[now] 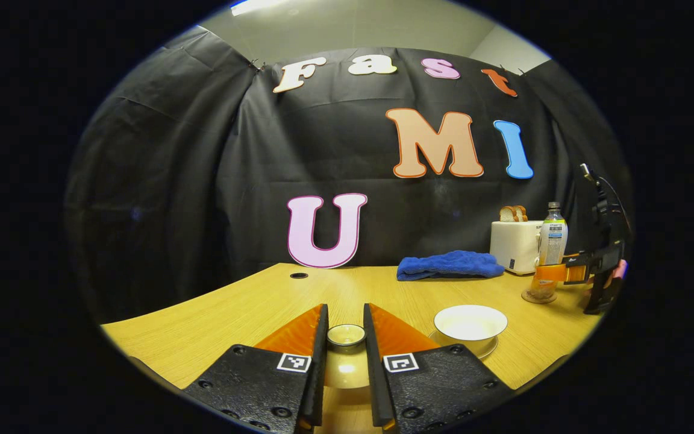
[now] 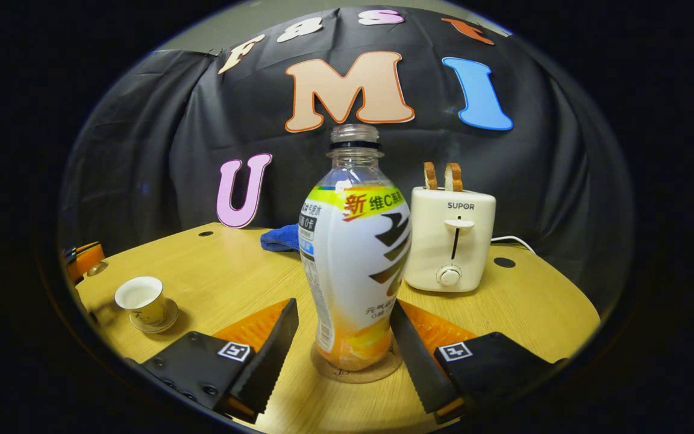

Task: Open the teacup lid with one hand, grasp the water bottle and pour water into the teacup with the other hand; after pouring, place the water bottle on the coaster and then close the teacup lid.

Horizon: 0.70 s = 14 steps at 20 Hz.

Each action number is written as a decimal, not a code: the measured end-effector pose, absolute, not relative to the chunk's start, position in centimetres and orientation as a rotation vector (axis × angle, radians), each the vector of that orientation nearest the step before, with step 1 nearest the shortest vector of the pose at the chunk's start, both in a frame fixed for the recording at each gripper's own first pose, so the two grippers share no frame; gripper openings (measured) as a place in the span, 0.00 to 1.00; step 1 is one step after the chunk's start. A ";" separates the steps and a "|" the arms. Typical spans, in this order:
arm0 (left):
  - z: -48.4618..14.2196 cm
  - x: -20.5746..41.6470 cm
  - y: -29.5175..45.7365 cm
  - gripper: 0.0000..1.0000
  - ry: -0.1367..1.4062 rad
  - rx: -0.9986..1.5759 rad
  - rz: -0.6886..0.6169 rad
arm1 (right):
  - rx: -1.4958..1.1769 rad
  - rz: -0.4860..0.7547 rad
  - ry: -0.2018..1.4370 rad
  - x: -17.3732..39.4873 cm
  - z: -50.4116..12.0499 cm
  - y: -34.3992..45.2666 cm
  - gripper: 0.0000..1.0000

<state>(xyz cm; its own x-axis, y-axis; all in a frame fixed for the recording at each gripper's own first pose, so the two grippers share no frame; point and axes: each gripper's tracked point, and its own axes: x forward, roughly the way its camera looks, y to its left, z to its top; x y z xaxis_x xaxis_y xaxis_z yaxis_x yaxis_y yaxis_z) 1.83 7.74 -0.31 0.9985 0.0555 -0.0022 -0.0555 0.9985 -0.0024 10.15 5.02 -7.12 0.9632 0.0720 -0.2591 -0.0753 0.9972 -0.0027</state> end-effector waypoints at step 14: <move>-0.4 1.6 7.8 0.29 0.001 -0.002 0.063 | 0.021 -0.033 0.068 2.1 -3.4 3.3 0.96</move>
